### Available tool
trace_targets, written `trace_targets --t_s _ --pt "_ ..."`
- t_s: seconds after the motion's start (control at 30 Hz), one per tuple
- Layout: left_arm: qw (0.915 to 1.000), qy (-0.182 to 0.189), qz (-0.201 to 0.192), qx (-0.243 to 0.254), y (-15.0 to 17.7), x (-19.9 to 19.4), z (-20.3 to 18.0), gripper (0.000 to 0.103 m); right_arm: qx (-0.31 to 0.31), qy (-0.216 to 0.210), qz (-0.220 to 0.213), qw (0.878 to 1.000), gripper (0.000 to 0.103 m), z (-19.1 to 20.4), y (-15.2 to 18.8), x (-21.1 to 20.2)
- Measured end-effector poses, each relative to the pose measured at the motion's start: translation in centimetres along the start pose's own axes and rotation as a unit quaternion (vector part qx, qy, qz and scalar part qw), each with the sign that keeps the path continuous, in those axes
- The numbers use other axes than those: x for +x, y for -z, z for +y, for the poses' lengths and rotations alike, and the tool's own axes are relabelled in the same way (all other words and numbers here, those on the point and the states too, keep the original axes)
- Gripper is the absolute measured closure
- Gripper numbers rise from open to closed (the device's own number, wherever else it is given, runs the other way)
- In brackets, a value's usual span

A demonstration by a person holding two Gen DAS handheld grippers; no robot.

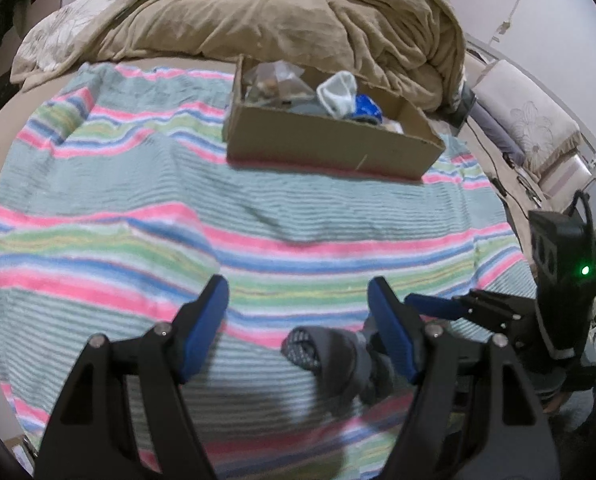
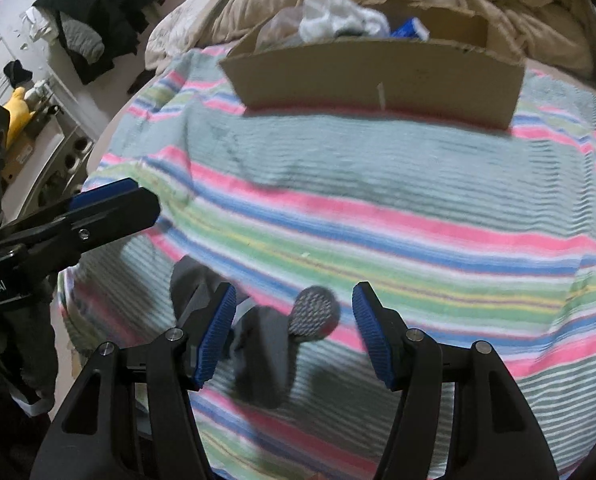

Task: Organize objects
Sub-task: 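Lower the right tool to the grey glove on the blanket and grasp it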

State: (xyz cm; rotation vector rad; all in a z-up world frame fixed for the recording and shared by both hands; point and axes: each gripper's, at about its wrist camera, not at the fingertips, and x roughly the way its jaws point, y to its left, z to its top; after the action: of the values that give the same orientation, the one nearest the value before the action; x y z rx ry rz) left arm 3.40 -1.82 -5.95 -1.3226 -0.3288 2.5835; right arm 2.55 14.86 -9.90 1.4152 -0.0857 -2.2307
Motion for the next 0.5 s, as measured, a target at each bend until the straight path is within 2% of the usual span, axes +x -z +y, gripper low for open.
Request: trace_targets --t_s 0.3,0.4,0.47,0.5 --pt "0.9999 -0.002 0.016 -0.006 1.3 0.2 0.3 0.029 -0.003 -0.045 0.063 0.997 0.040 0.8 0.9 2.3" --pt "0.9998 -0.002 0.019 -0.004 1.3 0.4 0.3 0.029 -0.009 -0.041 0.089 0.995 0.053 1.0 1.6 3.4" --pt "0.9998 -0.002 0.019 -0.004 1.2 0.4 0.2 0.029 -0.008 -0.044 0.087 0.995 0.072 0.9 1.5 3.2" --pt "0.9998 -0.002 0.019 -0.003 1.2 0.5 0.2 0.029 -0.007 -0.046 0.083 0.995 0.073 0.8 1.4 3.0"
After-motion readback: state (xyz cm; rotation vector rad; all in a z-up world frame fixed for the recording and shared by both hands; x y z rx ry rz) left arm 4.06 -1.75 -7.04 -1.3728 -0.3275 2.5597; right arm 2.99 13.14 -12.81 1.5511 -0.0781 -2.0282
